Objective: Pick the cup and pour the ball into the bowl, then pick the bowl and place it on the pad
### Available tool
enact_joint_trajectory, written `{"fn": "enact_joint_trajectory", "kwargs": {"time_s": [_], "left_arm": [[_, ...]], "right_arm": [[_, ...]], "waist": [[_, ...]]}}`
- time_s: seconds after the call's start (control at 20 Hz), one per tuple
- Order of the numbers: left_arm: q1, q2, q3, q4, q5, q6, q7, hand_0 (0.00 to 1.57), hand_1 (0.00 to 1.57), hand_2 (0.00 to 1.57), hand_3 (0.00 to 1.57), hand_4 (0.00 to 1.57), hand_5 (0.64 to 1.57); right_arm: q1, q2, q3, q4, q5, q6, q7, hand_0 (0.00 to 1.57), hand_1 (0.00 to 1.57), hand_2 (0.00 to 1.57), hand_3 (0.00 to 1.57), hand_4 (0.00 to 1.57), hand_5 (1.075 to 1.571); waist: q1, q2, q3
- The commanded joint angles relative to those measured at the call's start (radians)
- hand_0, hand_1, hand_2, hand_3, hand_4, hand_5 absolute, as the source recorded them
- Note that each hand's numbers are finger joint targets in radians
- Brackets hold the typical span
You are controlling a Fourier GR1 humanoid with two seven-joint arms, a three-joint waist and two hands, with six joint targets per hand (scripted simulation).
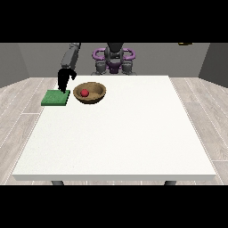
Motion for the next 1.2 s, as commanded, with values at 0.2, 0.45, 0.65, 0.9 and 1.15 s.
{"fn": "enact_joint_trajectory", "kwargs": {"time_s": [0.2, 0.45, 0.65, 0.9, 1.15], "left_arm": [[0.037, 0.104, 0.079, -0.056, 0.127, -0.097, 0.016, 0.00, 0.00, 0.00, 0.00, 1.00, 1.544], [0.089, 0.163, 0.106, -0.076, 0.154, -0.103, 0.028, 0.00, 0.00, 0.00, 0.00, 1.01, 1.535], [0.063, 0.190, 0.109, -0.142, 0.207, -0.125, 0.094, 0.00, 0.00, 0.00, 0.00, 1.02, 1.533], [0.098, 0.228, 0.136, -0.134, 0.217, -0.170, 0.012, 0.00, 0.00, 0.00, 0.00, 1.01, 1.542], [0.051, 0.244, 0.144, -0.136, 0.255, -0.164, 0.070, 0.00, 0.00, 0.00, 0.00, 1.02, 1.536]], "right_arm": [[-0.107, 0.002, -0.005, 0.202, 0.008, 0.030, -0.158, 0.00, 0.00, 0.00, 0.00, 0.60, 1.557], [-0.154, 0.012, 0.032, 0.280, 0.039, 0.018, -0.191, 0.00, 0.00, 0.00, 0.00, 0.55, 1.558], [-0.165, -0.046, -0.015, 0.398, 0.024, 0.073, -0.288, 0.00, 0.00, 0.00, 0.00, 0.51, 1.552], [-0.159, -0.018, 0.000, 0.349, 0.035, 0.038, -0.334, 0.00, 0.00, 0.00, 0.00, 0.45, 1.544], [-0.167, 0.052, 0.022, 0.325, 0.034, -0.007, -0.308, 0.00, 0.00, 0.00, 0.00, 0.44, 1.547]], "waist": [[-0.013, 0.086, 0.0019], [-0.055, 0.080, 0.0016], [-0.009, 0.132, 0.0025], [-0.008, 0.192, 0.0020], [0.000, 0.171, 0.0022]]}}
